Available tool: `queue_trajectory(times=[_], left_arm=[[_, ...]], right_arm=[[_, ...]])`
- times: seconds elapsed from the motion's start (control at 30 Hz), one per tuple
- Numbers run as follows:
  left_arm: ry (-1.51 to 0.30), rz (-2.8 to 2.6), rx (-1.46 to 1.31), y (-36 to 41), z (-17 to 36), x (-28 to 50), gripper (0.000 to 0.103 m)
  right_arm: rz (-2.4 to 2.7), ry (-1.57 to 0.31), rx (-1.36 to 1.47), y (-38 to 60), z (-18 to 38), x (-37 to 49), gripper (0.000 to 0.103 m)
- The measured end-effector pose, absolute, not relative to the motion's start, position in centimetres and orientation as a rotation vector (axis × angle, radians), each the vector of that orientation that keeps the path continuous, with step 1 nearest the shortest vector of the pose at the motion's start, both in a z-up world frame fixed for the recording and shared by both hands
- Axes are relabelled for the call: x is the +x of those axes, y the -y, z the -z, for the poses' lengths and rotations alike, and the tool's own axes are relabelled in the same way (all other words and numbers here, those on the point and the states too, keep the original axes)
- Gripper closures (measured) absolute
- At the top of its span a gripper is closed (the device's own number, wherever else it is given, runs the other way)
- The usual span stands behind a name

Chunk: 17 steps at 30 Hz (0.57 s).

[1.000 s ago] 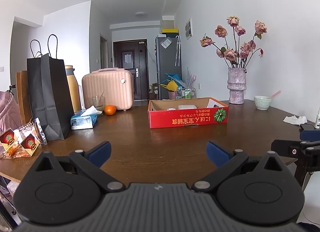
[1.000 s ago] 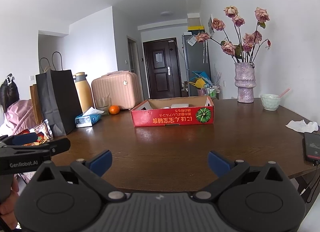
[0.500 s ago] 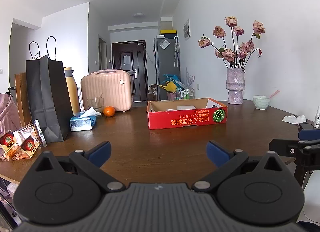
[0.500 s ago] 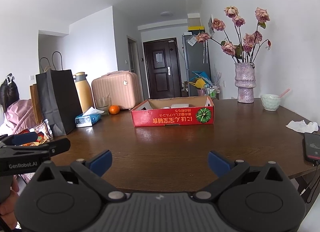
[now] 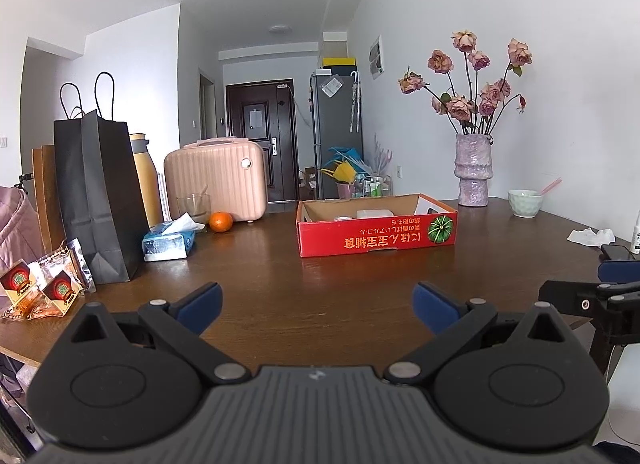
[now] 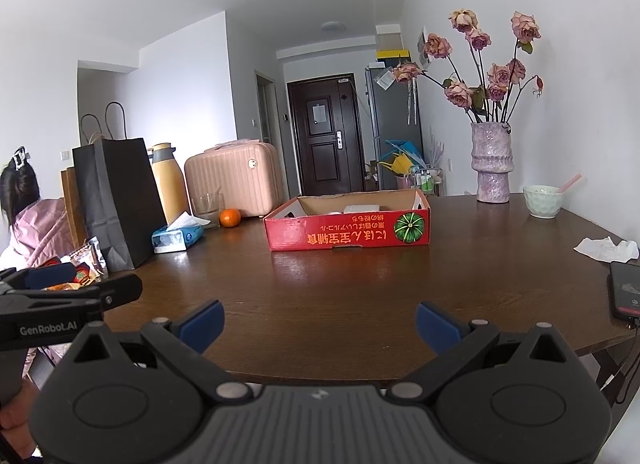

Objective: Organize rigid objects

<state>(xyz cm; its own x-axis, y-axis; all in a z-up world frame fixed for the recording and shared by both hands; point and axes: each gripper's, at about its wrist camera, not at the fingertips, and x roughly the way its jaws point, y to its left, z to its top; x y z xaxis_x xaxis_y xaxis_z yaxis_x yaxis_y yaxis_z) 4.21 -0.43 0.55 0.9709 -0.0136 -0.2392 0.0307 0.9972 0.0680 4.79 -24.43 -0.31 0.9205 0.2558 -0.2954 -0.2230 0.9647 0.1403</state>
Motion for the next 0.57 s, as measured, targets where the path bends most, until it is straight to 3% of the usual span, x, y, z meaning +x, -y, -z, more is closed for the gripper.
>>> queue_trajectory(times=[0.57], left_arm=[[-0.254, 0.022, 0.053, 0.50, -0.43, 4.39, 0.000]], right_arm=[[-0.248, -0.324, 0.109, 24.42, 0.48, 4.94, 0.001]])
